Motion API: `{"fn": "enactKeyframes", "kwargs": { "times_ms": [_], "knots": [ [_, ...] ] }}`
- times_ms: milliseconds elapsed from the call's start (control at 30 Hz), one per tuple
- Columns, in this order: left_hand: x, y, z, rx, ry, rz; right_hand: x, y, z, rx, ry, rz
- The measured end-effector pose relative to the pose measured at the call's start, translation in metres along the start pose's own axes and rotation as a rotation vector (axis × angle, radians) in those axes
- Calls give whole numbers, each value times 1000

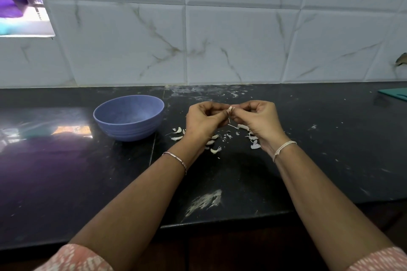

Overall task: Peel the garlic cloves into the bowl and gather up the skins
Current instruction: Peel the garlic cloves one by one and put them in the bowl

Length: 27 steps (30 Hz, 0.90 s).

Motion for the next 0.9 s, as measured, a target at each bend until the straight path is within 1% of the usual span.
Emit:
{"fn": "enactKeyframes", "kwargs": {
  "times_ms": [100,367,567,800,900],
  "knots": [
    [1,0,-2,13,6,3,-1,0,0,11,50,-56],
    [0,-3,0,12,7,11,0,1,0,48,39,-57],
    [-1,1,3,7,-11,38,3,1,2,0,-2,-10],
    [-1,5,6,-19,-72,149,2,1,-1,-109,-53,74],
    [1,6,6,-31,-90,187,2,1,0,-88,-61,69]
  ]
}}
Point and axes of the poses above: each hand's wrist, its own z-axis away from the middle knuckle, its own y-axis out of the palm, x = y × z, the point moved 4 cm from there along -z, towards the middle knuckle, and after that the axes turned 6 degrees about y, right-handed, at the moved point
